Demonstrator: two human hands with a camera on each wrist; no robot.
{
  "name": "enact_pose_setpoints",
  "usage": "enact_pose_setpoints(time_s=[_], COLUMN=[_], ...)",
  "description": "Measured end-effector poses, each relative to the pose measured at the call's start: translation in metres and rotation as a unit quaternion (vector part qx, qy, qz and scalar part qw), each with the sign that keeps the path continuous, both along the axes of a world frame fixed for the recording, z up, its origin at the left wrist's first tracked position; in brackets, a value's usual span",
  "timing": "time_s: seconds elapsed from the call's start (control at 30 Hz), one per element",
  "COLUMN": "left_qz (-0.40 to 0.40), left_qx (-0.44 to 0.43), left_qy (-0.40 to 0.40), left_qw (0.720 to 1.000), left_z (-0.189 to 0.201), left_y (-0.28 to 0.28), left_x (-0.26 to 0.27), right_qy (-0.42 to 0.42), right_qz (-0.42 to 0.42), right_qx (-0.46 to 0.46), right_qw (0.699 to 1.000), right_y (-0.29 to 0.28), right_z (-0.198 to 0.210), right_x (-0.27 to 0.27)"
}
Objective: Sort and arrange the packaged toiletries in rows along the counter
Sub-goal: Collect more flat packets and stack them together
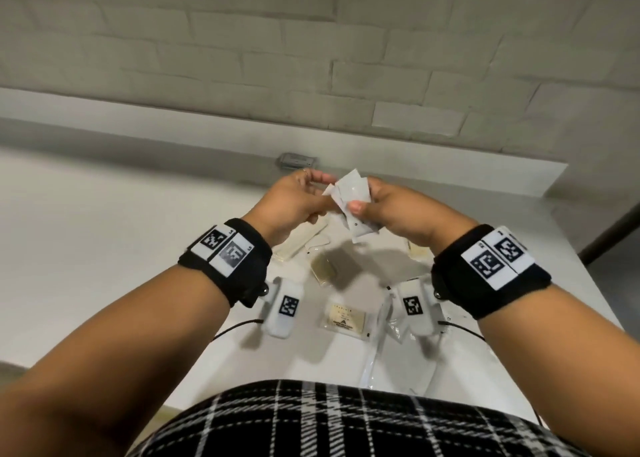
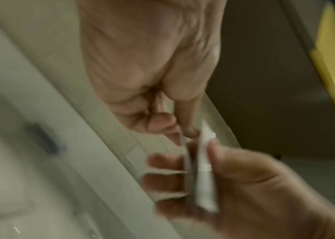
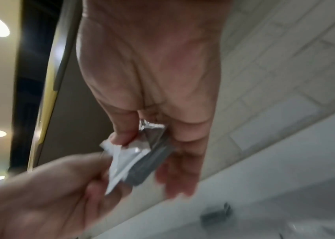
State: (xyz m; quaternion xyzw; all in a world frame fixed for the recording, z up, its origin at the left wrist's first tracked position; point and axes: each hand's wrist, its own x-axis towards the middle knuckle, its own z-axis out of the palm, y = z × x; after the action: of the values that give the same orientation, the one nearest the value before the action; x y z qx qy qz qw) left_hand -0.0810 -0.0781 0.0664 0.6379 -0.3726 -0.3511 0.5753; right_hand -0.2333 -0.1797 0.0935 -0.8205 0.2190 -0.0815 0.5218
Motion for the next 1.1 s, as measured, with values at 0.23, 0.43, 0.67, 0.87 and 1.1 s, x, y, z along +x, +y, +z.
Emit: enact_pose_setpoints(time_s=[0.23,0.43,0.67,0.87,1.1], left_qz=[-0.042,0.005,0.039,-0.017,0.006], left_qx=[-0.042,-0.063,-0.011,0.049,0.006], left_qy=[0.169,0.224,0.125,0.127,0.2], left_qw=[0.984,0.973,0.991,0.991,0.98], left_z=[-0.007,0.001,0.004,0.007,0.012], left_y=[0.001,-0.005,-0.008,-0.005,-0.005], left_x=[-0.018,-0.037,-0.029,-0.037,-0.036], right_qy=[-0.082,-0.087,-0.009,-0.012,-0.037], right_qz=[-0.06,-0.08,0.011,0.033,0.017], right_qx=[0.113,-0.018,-0.323,-0.409,-0.351], right_qw=[0.988,0.993,0.946,0.912,0.936], right_y=[0.014,0.025,0.026,0.023,0.021], right_z=[-0.017,-0.023,-0.011,-0.003,-0.009], right_x=[0.011,0.02,0.007,0.011,0.014])
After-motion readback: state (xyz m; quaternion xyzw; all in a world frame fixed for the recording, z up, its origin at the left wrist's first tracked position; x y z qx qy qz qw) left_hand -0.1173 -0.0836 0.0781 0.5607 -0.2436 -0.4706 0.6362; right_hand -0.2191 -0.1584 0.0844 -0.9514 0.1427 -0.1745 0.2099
